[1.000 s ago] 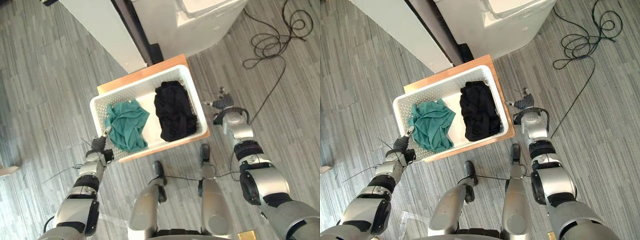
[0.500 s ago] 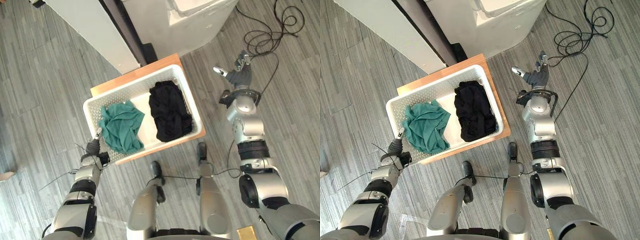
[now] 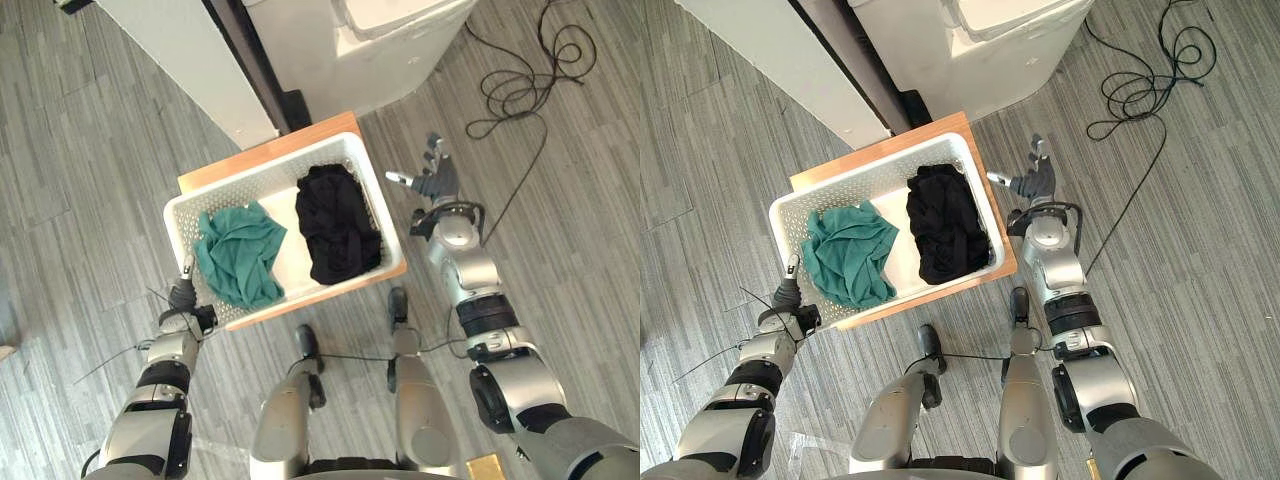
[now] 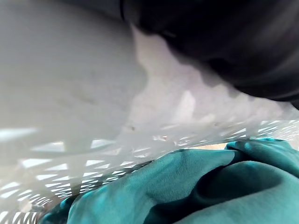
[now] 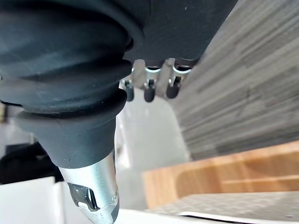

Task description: Pick up the laundry basket with both hands and put the clothes into the washing machine.

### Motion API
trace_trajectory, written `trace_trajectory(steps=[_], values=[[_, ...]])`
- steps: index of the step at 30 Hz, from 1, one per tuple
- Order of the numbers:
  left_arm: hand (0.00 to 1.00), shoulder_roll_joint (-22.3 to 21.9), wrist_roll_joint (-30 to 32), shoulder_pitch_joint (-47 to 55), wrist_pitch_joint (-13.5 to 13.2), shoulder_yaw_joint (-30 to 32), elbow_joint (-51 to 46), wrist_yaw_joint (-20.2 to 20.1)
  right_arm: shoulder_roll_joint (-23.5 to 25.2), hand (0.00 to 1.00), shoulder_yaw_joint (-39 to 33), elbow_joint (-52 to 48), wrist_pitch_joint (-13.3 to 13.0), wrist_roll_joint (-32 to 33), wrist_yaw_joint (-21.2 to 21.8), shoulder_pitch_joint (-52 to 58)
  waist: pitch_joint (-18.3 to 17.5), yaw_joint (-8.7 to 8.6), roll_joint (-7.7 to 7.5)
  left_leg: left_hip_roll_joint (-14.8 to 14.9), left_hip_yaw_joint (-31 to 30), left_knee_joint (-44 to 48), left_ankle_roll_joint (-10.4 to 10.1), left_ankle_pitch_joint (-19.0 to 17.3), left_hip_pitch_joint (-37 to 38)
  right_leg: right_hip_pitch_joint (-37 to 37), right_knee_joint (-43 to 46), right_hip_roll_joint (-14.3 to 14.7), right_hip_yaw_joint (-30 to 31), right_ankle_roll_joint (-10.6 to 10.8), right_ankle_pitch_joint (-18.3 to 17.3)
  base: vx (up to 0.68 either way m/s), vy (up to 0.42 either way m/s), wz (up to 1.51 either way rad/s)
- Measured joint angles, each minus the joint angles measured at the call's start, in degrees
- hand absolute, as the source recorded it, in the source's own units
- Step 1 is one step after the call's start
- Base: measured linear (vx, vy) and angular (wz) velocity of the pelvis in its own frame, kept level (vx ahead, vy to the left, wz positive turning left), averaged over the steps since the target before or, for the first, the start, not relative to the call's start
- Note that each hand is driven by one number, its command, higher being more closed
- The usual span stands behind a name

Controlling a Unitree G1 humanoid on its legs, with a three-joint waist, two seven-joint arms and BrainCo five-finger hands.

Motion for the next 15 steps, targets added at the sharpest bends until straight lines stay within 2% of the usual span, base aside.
trace_trajectory(steps=[3,15], values=[[0.0,0.0,-0.2,-0.2,-0.1,0.0,0.0,0.0,0.0,0.0,0.9,3.2,1.3,-0.3,0.7,0.0,0.0,0.02,0.0,-0.1,-0.2,-1.1,0.0,0.8,0.3,0.0,0.0,0.0,-0.2,0.0,0.0,0.01,-0.007,0.03],[0.0,0.0,-1.8,-0.7,-0.5,-0.2,0.2,0.3,0.5,0.0,4.5,6.3,1.4,-4.9,3.1,-2.7,0.0,0.16,0.0,-0.1,-0.4,-1.3,0.0,1.0,0.0,-0.3,0.1,0.0,-0.3,0.0,0.0,0.0,-0.001,0.0]])
